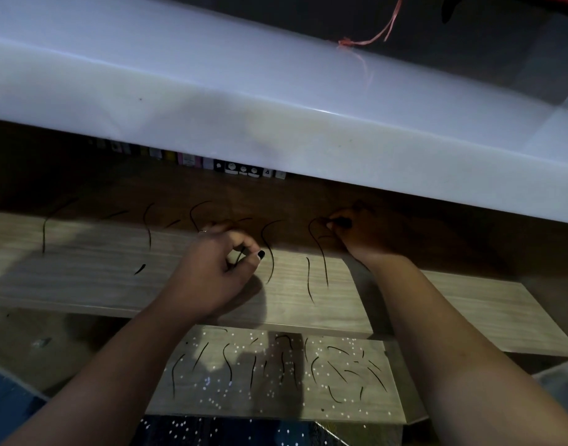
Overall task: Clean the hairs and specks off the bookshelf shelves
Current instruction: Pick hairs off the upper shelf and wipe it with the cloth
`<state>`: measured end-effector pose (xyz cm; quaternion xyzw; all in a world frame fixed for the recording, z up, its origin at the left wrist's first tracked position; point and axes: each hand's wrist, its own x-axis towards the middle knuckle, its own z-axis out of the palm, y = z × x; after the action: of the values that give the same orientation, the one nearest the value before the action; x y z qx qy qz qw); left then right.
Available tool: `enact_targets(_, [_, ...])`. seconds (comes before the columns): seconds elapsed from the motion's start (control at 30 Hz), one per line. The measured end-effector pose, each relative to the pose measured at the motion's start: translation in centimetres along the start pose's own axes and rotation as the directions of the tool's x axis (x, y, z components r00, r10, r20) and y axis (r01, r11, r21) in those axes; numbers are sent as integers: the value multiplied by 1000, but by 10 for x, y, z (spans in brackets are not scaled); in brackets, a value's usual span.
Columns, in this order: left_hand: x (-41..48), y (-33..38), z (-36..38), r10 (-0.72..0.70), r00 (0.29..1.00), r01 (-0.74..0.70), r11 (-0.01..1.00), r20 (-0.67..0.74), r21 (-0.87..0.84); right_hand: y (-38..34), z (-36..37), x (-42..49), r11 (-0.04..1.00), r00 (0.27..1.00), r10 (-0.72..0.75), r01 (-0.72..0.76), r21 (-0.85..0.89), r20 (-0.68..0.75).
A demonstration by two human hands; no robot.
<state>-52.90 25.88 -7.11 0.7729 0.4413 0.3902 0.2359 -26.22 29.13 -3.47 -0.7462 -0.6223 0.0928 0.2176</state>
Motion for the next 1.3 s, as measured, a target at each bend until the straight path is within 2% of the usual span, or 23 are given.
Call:
enact_targets(0.17, [1,1,0,6,1000,-6,1000,-10,8,3,1,-19,997,999,-25,28,-72,44])
enact_targets(0.4, [2,1,1,7,1000,-7,1000,-26,-14,7,3,-28,999,996,-31,34,-27,81])
enact_targets(0.5, [2,2,1,-12,1000,11,999,-6,-30,1,6,-15,996,996,-56,60,-60,65])
enact_targets(0.67, [0,-1,1,-35,999,35,999,18,-18,-5,12,-5,997,996,-80,81,-8,49])
enact_targets(0.87, [-1,0,1,-28,1000,27,999,-13,-26,-1,9,-19,994,993,-72,80,-81,91])
enact_targets(1.3, [1,-2,1,-20,1000,20,999,-5,-49,-9,11,-8,993,997,-71,72,-98,18])
